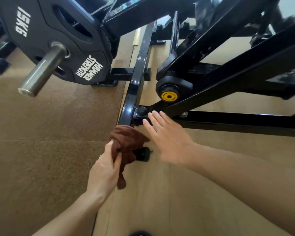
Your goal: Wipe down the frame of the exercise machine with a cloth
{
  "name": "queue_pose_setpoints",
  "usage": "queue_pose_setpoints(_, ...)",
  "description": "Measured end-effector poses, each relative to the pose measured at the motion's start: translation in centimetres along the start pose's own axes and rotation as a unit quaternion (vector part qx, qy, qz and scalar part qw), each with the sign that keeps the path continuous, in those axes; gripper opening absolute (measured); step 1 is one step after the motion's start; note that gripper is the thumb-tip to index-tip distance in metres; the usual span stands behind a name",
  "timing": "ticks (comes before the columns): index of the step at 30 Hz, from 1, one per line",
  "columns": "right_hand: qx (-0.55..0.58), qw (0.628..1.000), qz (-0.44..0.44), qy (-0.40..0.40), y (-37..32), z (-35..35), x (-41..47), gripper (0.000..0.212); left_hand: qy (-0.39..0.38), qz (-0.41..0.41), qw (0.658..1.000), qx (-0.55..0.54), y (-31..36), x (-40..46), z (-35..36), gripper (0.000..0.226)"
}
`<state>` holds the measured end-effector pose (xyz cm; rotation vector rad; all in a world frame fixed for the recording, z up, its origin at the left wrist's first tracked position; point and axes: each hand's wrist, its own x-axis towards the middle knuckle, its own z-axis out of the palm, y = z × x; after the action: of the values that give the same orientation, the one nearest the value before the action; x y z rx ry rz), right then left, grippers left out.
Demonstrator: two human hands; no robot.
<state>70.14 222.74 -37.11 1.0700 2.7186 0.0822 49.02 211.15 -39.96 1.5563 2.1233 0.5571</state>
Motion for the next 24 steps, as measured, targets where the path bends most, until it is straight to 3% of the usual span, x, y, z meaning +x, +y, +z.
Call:
queue_pose_setpoints(3, 0.182, 0.983, 0.024, 0.002, 1.7, -0.1, -3.3, 0.101, -0.049, 0.027, 0.997, -0.044, 3.1, -1.1, -1.0, 0.025)
queue_pose_setpoints(5, 0.355, 0.930, 0.099, -0.008, 3.2, -0.6, -5.8, 0.082, -0.073, 0.083, 0.989, -0.095, 6.7, 0.1, -1.0, 0.030)
queue_pose_setpoints(7, 0.557, 0.808, 0.188, -0.025, 5.0, -1.7, -7.9, 0.061, -0.122, 0.123, 0.974, -0.147, 11.3, 1.8, -0.3, 0.031)
queue_pose_setpoints(9, 0.686, 0.680, 0.258, -0.017, 7.0, -3.1, -9.1, 0.041, -0.181, 0.109, 0.959, -0.188, 15.5, 3.3, 1.0, 0.028)
queue_pose_setpoints(12, 0.773, 0.552, 0.312, -0.019, 9.6, -4.3, -10.0, 0.048, -0.220, 0.065, 0.949, -0.218, 20.6, 4.6, 3.3, 0.027)
queue_pose_setpoints(16, 0.821, 0.456, 0.344, -0.004, 10.8, -3.2, -10.7, 0.055, -0.188, 0.074, 0.963, -0.176, 24.9, 4.2, 7.7, 0.048)
queue_pose_setpoints(20, 0.839, 0.375, 0.378, 0.109, 11.3, 0.7, -11.7, 0.047, -0.193, 0.073, 0.960, -0.190, 26.3, 3.6, 11.6, 0.060)
queue_pose_setpoints(24, 0.801, 0.377, 0.423, 0.193, 11.9, 3.8, -12.6, 0.035, -0.224, 0.083, 0.952, -0.190, 26.5, 2.7, 13.2, 0.083)
